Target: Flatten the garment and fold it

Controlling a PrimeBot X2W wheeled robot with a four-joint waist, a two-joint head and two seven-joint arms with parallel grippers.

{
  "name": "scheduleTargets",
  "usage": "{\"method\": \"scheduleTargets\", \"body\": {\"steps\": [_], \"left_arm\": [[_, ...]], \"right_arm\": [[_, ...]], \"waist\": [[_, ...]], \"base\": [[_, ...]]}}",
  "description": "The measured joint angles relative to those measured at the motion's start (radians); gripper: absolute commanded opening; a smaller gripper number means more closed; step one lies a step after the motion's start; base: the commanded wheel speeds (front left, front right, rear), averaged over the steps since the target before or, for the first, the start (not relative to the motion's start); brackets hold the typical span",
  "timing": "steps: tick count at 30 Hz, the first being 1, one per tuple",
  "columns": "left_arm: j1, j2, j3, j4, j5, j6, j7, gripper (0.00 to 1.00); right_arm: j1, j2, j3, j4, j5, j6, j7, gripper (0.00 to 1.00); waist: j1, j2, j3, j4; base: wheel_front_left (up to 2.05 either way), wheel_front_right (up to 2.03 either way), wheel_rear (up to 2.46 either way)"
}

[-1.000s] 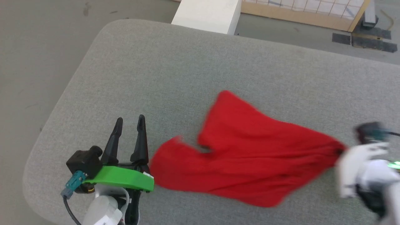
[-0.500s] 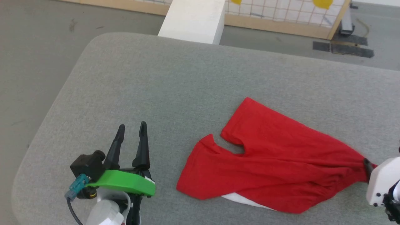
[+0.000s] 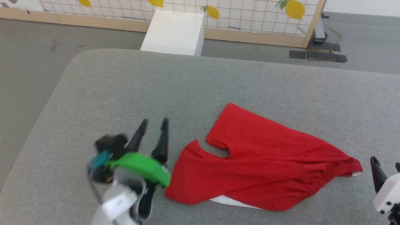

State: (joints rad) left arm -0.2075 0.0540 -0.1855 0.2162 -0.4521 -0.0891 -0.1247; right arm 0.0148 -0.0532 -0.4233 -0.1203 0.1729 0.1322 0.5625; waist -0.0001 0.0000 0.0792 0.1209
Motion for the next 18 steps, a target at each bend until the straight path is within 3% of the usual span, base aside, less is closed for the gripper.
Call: {"method": "scheduleTargets", "body": {"steps": [8,14,18], "left_arm": [[-0.242,-0.002,-0.172,0.145,-0.022,0.022,0.325,1.00],[-0.375,-0.004,-0.275,0.304,-0.028,0.097,0.576,1.00],[-0.405,-0.004,-0.291,0.378,-0.025,0.145,0.675,1.00]], "right_arm": [[-0.007,0.002,0.030,-0.013,0.031,0.000,-0.026,1.00],[-0.037,0.002,0.056,-0.006,0.040,0.000,-0.043,1.00],[-0.038,0.002,0.064,0.008,0.040,0.000,-0.053,1.00]], "waist": [[0.0000,0.0000,0.025,-0.044],[0.0001,0.0000,0.063,-0.087],[0.0001,0.0000,0.085,-0.115]], "base": [[0.00,0.00,0.00],[0.00,0.00,0.00],[0.00,0.00,0.00]]}}
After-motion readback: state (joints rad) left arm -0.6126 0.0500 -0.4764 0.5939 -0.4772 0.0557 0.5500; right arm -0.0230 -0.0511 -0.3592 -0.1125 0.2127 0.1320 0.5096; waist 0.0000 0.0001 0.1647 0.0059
